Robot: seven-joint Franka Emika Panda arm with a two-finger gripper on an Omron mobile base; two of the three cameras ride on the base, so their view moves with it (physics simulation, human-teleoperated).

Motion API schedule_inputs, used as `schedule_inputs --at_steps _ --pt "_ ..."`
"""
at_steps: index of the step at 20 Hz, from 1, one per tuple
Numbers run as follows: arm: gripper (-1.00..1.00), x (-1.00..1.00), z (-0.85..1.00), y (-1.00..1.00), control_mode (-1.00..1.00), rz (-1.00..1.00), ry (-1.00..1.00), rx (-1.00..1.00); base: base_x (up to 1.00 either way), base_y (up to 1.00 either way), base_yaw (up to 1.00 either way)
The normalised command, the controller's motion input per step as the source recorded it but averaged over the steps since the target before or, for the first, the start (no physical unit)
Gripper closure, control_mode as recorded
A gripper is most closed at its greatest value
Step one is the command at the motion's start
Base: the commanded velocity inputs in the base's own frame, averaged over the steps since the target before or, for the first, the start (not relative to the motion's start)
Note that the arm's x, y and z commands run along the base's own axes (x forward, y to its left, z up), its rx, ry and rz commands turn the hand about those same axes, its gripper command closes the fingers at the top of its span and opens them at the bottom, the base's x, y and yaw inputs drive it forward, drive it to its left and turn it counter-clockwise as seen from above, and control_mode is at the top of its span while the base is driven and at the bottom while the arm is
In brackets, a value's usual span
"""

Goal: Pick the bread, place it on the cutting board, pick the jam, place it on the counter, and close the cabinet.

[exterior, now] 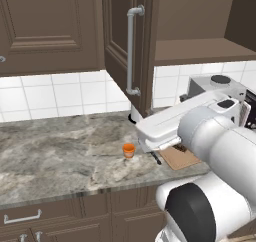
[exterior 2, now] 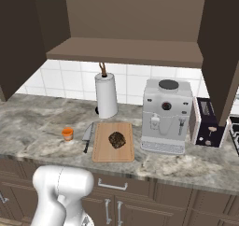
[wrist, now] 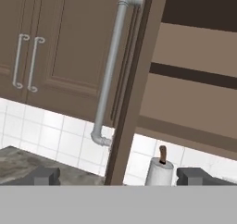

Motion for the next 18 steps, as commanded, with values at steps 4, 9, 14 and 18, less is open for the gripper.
schedule_inputs --at_steps 4,9,14,18 --pt "-1.0 0.2 -0.21 0.01 -1.0 -0.03 -0.17 0.0 0.0 0.0 0.0" --pt "-1.0 0.32 -0.2 0.0 -1.0 -0.01 -0.14 0.0 0.0 0.0 0.0" --pt "-1.0 0.38 -0.26 0.0 -1.0 0.0 -0.12 0.0 0.0 0.0 0.0" --pt "-1.0 0.32 -0.3 0.0 -1.0 0.0 -0.09 0.0 0.0 0.0 0.0"
